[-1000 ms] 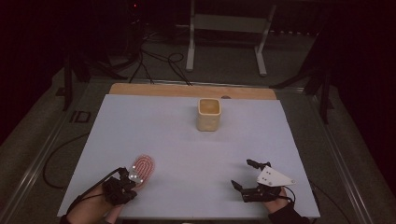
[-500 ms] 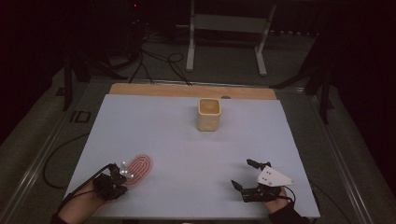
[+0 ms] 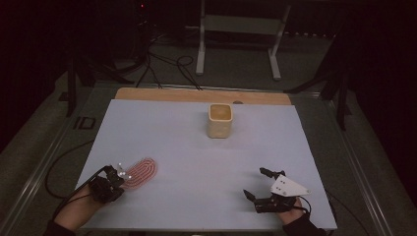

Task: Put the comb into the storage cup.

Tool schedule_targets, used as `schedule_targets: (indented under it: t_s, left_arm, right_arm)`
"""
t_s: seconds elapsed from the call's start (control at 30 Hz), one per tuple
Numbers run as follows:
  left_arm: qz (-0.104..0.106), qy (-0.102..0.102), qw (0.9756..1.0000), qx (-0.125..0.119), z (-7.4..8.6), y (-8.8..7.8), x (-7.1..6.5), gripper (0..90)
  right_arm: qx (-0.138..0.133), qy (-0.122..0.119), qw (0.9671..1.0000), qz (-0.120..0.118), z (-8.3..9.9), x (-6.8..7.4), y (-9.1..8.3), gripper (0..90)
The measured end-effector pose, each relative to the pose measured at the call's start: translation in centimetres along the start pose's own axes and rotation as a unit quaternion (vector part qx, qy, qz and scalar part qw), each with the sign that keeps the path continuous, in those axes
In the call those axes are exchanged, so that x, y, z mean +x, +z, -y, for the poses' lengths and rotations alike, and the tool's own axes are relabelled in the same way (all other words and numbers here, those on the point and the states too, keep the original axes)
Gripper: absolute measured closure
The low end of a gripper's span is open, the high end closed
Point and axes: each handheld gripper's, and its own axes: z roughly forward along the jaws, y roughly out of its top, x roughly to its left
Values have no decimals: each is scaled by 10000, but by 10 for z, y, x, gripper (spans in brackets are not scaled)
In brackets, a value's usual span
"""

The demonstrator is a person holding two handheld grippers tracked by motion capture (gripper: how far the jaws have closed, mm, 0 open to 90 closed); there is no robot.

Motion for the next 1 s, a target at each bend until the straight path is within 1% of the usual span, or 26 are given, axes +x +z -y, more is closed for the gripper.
schedule_targets:
  t_s: [0.07,0.17,0.23,0.37,0.43,0.63,0.67,0.73,0.83,0.87,0.9,0.97,1.0]
  left_arm:
    - [19,-10,10000,-25,0,0,1,898]
    - [170,-49,9996,-203,3,-4,6,898]
    - [240,-83,9993,-277,4,-7,9,898]
    - [279,-99,9991,-304,7,-13,13,898]
    - [338,-106,9987,-365,8,-16,13,897]
    - [396,-26,9983,-436,9,-28,14,897]
    - [421,-13,9978,-509,9,-31,15,897]
    - [429,-26,9977,-532,10,-33,15,895]
    - [472,-1,9969,-631,11,-37,18,891]
    - [437,21,9971,-630,11,-39,19,883]
    - [441,7,9968,-664,12,-41,20,878]
    - [471,64,9965,-684,13,-43,22,861]
    - [435,88,9967,-686,13,-44,23,837]
  right_arm:
    - [-3,0,10000,-1,0,0,0,94]
    - [13,4,10000,0,0,0,0,94]
    - [12,-8,10000,-5,0,0,0,94]
    - [-5,4,10000,3,0,0,0,94]
    - [-8,-3,10000,2,0,0,0,94]
    - [2,-14,10000,-4,0,0,0,94]
    - [4,-10,10000,-3,0,0,0,94]
    - [13,5,10000,3,0,0,1,94]
    - [15,3,10000,-2,0,0,1,94]
    - [19,-7,10000,-1,0,0,1,94]
    - [15,-10,10000,-3,0,0,1,94]
    - [13,-1,10000,-2,0,0,1,94]
    - [15,9,10000,0,0,0,1,94]
